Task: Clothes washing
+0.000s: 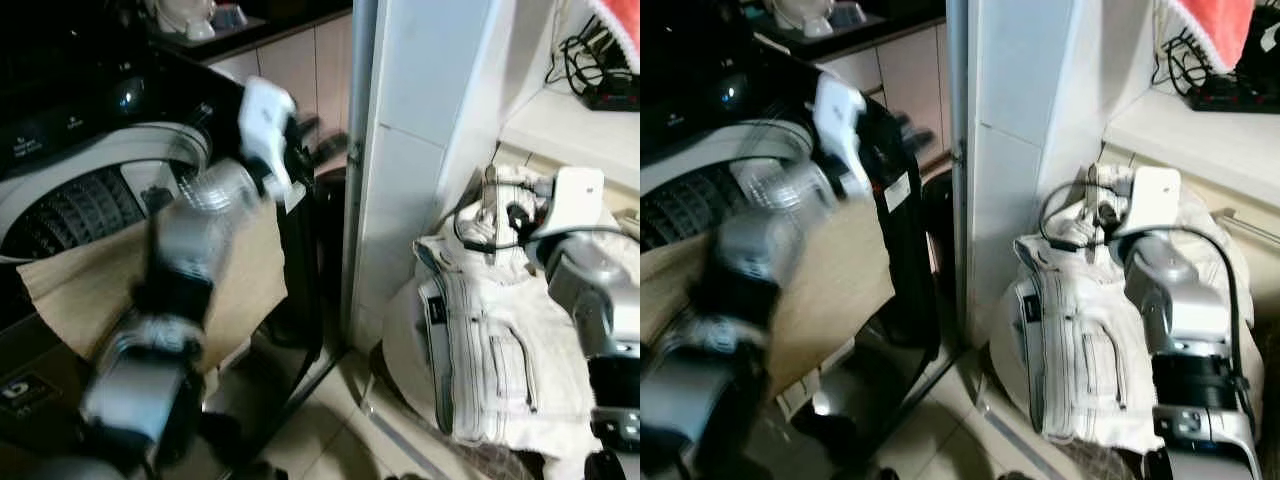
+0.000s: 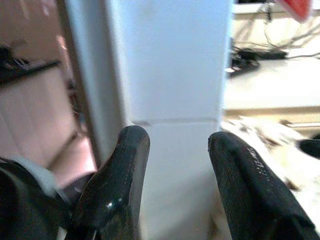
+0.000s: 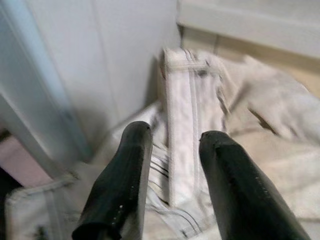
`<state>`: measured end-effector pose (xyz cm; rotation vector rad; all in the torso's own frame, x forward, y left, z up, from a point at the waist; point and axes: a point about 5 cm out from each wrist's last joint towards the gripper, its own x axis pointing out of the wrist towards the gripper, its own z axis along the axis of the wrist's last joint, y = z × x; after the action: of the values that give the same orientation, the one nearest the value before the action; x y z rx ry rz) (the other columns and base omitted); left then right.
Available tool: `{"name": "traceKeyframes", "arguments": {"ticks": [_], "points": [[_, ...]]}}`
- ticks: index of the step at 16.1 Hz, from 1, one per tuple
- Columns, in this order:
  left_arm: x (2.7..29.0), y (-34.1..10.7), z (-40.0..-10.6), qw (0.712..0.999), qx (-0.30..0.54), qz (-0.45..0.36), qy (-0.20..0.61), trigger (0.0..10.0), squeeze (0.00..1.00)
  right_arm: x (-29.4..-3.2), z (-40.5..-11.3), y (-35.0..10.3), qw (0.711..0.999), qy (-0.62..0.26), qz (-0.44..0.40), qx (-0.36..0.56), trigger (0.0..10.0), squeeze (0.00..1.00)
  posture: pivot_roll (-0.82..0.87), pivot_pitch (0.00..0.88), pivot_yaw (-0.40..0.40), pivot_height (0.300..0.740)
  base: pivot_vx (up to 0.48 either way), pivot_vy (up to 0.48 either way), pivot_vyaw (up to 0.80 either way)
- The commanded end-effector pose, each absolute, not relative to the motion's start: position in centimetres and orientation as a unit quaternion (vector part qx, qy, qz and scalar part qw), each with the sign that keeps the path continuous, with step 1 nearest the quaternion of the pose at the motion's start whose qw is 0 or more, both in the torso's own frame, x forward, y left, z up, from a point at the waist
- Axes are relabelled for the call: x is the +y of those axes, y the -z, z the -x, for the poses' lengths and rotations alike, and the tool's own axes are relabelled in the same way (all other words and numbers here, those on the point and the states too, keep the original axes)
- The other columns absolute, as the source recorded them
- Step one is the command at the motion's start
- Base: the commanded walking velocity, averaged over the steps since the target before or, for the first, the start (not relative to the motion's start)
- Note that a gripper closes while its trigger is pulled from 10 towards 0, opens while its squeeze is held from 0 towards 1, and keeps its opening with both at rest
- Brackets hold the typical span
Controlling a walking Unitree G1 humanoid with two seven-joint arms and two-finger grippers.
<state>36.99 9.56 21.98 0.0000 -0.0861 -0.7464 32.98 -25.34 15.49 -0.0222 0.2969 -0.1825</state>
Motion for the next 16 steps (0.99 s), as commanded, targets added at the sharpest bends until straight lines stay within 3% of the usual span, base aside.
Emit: {"name": "traceKeyframes", "arguments": {"ticks": [1,6,8,9,10,12,14,16], "points": [[9.7,-22.6,-36.7,0.932,-0.051,-0.006,0.359,10.0,0.00,-25.6,-33.4,-15.5,0.987,0.091,0.007,0.132,10.0,1.00,-0.08,0.000,0.093,0.740,0.000,0.000,0.00],[10.1,-21.6,-33.1,0.900,-0.019,-0.076,0.429,10.0,0.00,-26.9,-35.2,-11.6,0.970,0.067,0.069,0.225,10.0,1.00,-0.01,0.035,0.096,0.740,0.000,0.000,0.00],[11.5,-20.9,-30.6,0.863,0.028,-0.085,0.497,10.0,0.00,-26.3,-35.2,-11.9,0.958,-0.006,0.129,0.254,10.0,1.00,0.02,0.047,0.080,0.740,0.000,0.000,0.00],[11.6,-20.8,-30.2,0.859,0.034,-0.087,0.503,10.0,0.00,-26.3,-35.2,-11.9,0.957,-0.018,0.138,0.256,10.0,1.00,0.02,0.047,0.080,0.740,0.000,0.000,0.00],[12.0,-20.4,-29.0,0.839,0.060,-0.090,0.533,10.0,0.00,-26.7,-34.4,-12.4,0.940,-0.100,0.175,0.277,10.0,1.00,0.02,0.047,0.084,0.740,0.000,0.000,0.00],[12.0,-20.1,-28.4,0.830,0.076,-0.090,0.546,10.0,0.00,-26.4,-33.8,-13.2,0.933,-0.154,0.175,0.275,10.0,1.00,0.00,0.046,0.095,0.740,0.000,0.000,0.00],[11.1,-19.9,-28.0,0.816,0.085,-0.084,0.566,10.0,0.00,-24.6,-32.6,-15.0,0.920,-0.270,0.134,0.251,10.0,1.00,-0.01,0.044,0.104,0.740,0.000,0.000,0.00],[10.3,-19.7,-28.0,0.820,0.083,-0.082,0.560,10.0,0.00,-24.0,-32.0,-14.4,0.900,-0.308,0.153,0.268,10.0,1.00,-0.01,0.044,0.104,0.740,0.000,0.000,0.00]]}}
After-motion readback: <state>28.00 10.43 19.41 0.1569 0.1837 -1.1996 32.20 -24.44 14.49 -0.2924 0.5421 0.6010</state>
